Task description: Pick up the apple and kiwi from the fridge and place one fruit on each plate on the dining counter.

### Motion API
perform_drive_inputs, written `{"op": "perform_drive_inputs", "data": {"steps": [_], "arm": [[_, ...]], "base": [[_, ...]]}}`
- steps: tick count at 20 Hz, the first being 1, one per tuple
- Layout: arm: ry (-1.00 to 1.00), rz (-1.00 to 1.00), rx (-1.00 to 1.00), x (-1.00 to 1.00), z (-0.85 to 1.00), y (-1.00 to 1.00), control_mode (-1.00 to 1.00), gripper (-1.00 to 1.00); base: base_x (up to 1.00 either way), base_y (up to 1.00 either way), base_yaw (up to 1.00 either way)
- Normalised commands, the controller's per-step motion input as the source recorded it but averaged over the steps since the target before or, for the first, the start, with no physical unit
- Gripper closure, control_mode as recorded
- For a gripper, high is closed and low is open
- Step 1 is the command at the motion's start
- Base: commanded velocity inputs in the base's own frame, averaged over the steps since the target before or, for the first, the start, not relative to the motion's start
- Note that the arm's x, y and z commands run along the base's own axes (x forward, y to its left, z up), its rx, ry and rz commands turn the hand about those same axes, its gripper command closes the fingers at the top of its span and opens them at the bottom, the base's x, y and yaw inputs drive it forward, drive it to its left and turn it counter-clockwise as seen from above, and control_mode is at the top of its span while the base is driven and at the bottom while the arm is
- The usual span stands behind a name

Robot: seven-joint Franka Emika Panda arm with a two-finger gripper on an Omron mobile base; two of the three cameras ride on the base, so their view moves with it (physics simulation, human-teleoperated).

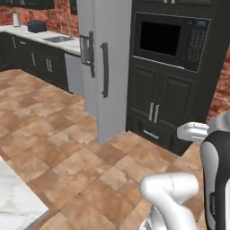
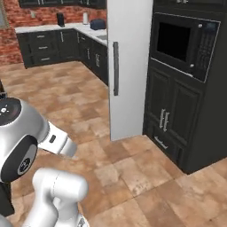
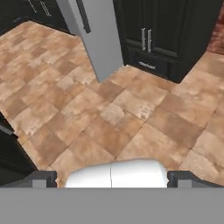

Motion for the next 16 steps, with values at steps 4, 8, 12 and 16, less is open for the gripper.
{"op": "perform_drive_inputs", "data": {"steps": [4,8,12,16], "arm": [[0.00,0.00,0.00,0.00,0.00,0.00,1.00,-1.00],[0.00,0.00,0.00,0.00,0.00,0.00,1.00,-1.00],[0.00,0.00,0.00,0.00,0.00,0.00,1.00,-1.00],[0.00,0.00,0.00,0.00,0.00,0.00,1.00,-1.00]], "base": [[1.00,-0.25,0.56],[1.00,-0.24,0.55],[1.00,-0.21,0.53],[1.00,-0.08,0.43]]}}
